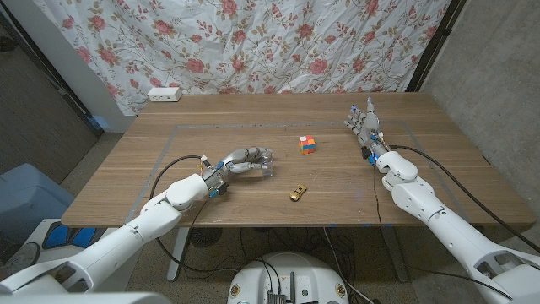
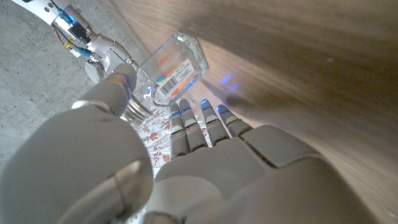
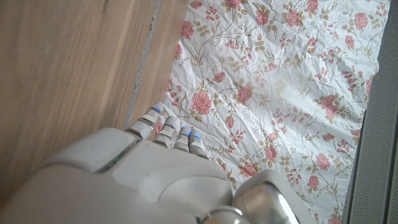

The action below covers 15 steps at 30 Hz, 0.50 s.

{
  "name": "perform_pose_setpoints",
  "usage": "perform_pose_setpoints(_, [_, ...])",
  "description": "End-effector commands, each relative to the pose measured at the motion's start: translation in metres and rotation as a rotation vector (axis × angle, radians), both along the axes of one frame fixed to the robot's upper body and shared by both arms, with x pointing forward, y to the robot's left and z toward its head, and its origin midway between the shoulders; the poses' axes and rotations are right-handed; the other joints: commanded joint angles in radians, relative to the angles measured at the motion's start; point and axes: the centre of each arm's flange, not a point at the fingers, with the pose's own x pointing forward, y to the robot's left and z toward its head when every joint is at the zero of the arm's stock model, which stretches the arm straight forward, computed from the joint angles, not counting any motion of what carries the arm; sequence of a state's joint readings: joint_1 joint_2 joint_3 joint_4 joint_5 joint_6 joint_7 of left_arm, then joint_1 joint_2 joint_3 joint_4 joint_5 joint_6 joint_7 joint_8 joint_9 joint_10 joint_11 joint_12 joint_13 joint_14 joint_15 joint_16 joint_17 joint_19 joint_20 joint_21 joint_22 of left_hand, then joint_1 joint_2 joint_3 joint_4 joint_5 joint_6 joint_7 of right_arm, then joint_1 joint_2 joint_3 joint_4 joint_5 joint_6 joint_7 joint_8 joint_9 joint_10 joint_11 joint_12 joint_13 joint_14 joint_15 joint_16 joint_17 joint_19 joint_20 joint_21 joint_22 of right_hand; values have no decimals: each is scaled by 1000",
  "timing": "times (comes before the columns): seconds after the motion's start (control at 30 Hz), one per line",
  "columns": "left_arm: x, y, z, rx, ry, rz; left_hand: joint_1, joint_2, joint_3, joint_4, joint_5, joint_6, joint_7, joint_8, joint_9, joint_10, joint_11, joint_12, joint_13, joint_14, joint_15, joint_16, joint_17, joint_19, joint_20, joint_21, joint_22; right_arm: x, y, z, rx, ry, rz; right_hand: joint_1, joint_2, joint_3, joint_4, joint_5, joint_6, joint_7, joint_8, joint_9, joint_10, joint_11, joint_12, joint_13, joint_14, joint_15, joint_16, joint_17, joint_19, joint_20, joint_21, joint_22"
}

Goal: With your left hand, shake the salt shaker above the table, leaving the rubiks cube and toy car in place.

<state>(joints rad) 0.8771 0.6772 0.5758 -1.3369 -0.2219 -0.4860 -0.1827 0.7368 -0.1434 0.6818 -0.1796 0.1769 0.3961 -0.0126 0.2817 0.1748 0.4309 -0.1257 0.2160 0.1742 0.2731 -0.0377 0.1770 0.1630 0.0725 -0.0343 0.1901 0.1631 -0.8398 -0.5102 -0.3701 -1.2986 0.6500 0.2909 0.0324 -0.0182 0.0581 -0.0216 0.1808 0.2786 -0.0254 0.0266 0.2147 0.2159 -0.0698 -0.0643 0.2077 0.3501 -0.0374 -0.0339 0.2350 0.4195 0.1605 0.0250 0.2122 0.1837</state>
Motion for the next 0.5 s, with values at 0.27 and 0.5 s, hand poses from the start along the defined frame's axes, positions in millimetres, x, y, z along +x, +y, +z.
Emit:
perform_pose_setpoints(0.27, [-6,5,2,-10,-58,90,44,8,-47,2,-1,110,3,18,2,114,-12,9,1,20,-58,9,3,51,-1,2,1,0,0,0,1,0,-1,0,102,-1,6,7,0,8,4,4,-5,-1,7,3,-6,-35,4,5,6,-2,6,5])
perform_pose_setpoints(0.5, [-6,2,3,-2,-71,101,65,12,-76,3,-2,196,-4,26,3,210,-27,16,1,54,-72,13,2,86,-3,2,1,0,0,0,1,0,-1,0,102,-1,6,7,-1,9,3,4,-4,-1,8,4,-5,-36,4,5,7,-1,6,5])
